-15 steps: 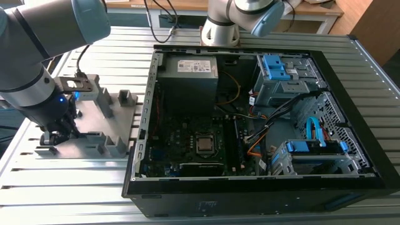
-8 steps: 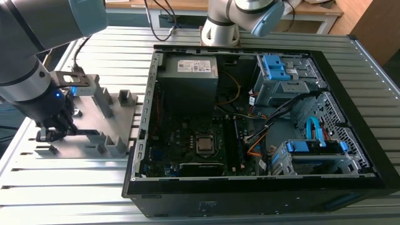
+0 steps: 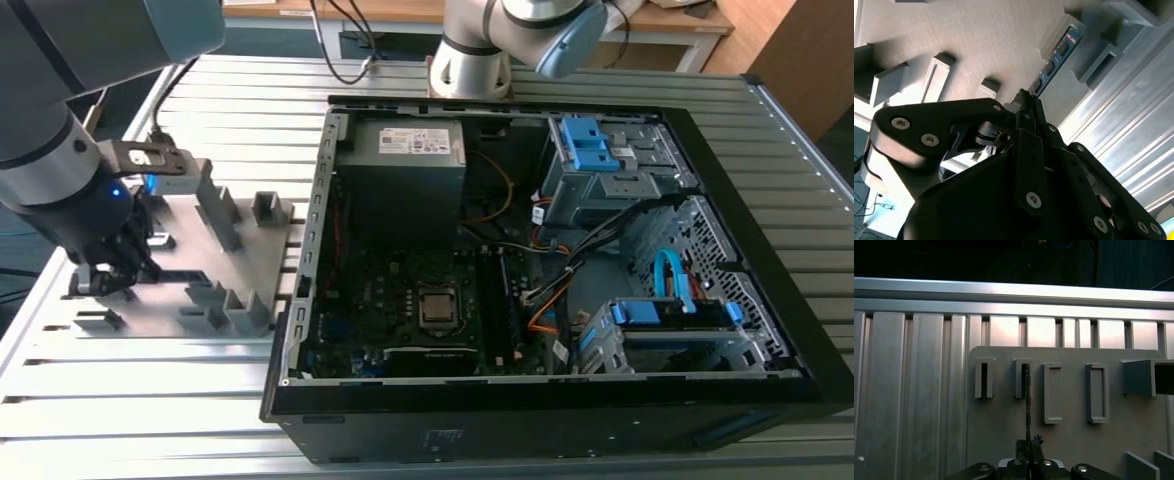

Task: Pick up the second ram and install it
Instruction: 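Pick up the second ram and move it above second insertion slot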

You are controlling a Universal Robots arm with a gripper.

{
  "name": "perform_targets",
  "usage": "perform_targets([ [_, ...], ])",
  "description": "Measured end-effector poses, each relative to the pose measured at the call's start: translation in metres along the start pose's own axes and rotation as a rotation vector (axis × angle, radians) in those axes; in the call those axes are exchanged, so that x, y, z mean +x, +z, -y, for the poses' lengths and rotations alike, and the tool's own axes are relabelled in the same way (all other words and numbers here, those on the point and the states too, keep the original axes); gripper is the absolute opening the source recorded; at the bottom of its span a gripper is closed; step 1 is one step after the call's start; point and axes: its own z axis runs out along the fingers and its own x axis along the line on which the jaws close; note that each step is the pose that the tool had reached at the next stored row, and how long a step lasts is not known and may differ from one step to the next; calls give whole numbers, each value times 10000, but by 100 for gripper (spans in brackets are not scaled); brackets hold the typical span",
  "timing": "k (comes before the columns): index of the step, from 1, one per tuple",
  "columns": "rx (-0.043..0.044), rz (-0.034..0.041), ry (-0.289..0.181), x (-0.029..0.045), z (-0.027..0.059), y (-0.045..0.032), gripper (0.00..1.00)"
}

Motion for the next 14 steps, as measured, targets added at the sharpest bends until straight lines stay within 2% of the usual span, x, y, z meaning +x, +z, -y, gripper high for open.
perform_targets([
  [14, 1, 3, 0, -16, -10, -181, 14],
])
